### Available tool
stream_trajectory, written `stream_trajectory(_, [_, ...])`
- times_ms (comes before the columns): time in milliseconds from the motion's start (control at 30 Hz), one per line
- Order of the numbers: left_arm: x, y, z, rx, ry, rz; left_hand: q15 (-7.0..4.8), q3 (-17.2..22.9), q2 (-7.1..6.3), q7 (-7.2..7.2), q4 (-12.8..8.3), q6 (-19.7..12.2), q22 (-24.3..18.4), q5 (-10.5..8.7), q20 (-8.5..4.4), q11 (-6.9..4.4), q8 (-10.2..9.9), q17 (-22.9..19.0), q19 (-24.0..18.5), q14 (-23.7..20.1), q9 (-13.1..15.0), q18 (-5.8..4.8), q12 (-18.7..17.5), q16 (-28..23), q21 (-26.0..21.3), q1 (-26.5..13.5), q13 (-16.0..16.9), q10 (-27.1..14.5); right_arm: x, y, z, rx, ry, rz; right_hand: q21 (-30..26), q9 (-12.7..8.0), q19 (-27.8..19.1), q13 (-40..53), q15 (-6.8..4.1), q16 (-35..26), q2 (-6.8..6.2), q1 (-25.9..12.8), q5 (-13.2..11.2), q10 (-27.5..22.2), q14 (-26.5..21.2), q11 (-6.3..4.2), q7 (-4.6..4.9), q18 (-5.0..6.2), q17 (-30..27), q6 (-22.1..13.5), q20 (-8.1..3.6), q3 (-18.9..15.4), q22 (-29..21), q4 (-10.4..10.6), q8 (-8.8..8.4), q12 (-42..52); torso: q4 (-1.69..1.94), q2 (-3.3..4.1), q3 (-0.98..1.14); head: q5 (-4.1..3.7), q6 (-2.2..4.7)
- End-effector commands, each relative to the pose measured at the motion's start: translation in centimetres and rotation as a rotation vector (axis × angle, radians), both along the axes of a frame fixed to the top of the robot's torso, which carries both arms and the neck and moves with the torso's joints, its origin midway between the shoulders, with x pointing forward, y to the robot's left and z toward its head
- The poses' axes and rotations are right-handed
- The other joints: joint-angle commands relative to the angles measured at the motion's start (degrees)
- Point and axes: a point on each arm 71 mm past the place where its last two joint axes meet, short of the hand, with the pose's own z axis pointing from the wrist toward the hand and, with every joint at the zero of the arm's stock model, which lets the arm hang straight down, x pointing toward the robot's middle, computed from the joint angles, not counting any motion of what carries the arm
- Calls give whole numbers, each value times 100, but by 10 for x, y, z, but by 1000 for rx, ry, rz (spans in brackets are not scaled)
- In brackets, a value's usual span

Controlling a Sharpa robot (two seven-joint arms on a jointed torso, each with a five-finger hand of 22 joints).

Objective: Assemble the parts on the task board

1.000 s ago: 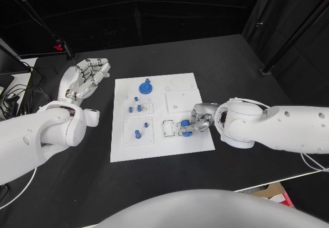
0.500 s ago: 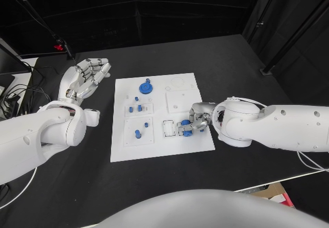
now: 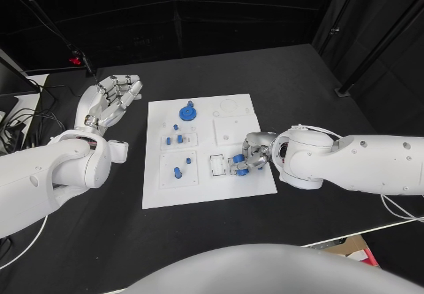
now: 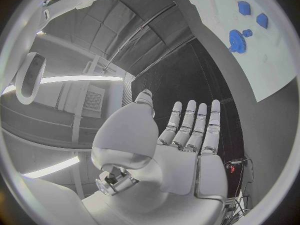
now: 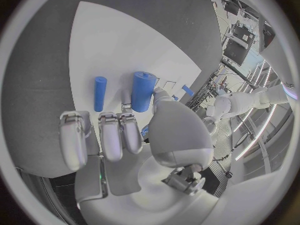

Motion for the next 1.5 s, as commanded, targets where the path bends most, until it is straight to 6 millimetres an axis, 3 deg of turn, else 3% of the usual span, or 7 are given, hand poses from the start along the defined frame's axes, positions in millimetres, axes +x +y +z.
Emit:
stream_trajectory(33, [-2, -1, 6, -20, -75, -27, -4, -39, 46, 759, 9, -39, -5, 35, 11, -3, 38, -5, 21, 9, -7, -20, 40, 34, 38, 17, -6, -2, -4, 0, -7, 13, 45, -4, 19, -713, 609, 1508, 50, 14, 57, 350, -12, 597, 596, 41, 43, -42, 1509, 10, 52, 107, 1509, -146, -713, 14, 0, -1, 1, 1, -5])
stream_trajectory(300, [-2, -1, 6, -19, -73, -25, -5, -41, 48, 759, 10, -39, -6, 36, 11, -4, 40, -7, 20, 10, -7, -20, 42, 36, 38, 18, -6, -1, -6, 0, -6, 101, 32, -34, 19, -880, 609, 1508, 35, 14, 198, 816, -83, 597, 596, 14, 4, -42, 1509, 358, 55, 400, 1509, -282, -1001, 14, 0, 0, -3, -5, 0])
stream_trajectory(467, [-2, -1, 6, -19, -71, -25, -5, -42, 51, 758, 10, -39, -7, 36, 11, -4, 42, -11, 19, 11, -7, -20, 44, 38, 38, 19, -6, 0, -7, -2, -5, 216, 50, -78, 19, -1072, 609, 1508, -24, 14, 178, 992, -49, 597, 596, -60, -71, -42, 1509, 786, -11, 582, 1509, -263, -1402, 14, 2, 1, 1, 1, 13])
stream_trajectory(733, [-2, 0, 6, -18, -72, -22, -5, -43, 52, 758, 10, -39, -7, 36, 11, -4, 43, -12, 19, 12, -8, -20, 46, 39, 38, 19, -6, 0, -13, -1, -5, 444, 141, -197, 19, -1187, 609, 1508, -77, 14, 188, 1187, 96, 597, 596, -122, -135, -42, 1509, 1127, -53, 777, 1509, -314, -1713, 14, 2, 4, 0, 17, 21])
stream_trajectory(1500, [0, -1, 4, -16, -66, -22, -5, -47, 57, 758, 9, -38, -9, 37, 11, -5, 47, -20, 14, 15, -9, -21, 51, 44, 36, 22, -7, 1, -24, -17, 5, 622, 185, -304, 19, -1250, 609, 1508, -80, 14, 129, 1123, 156, 597, 596, -133, -140, -42, 1509, 1282, -60, 786, 1509, -265, -1926, 14, 3, 0, -2, 80, -12])
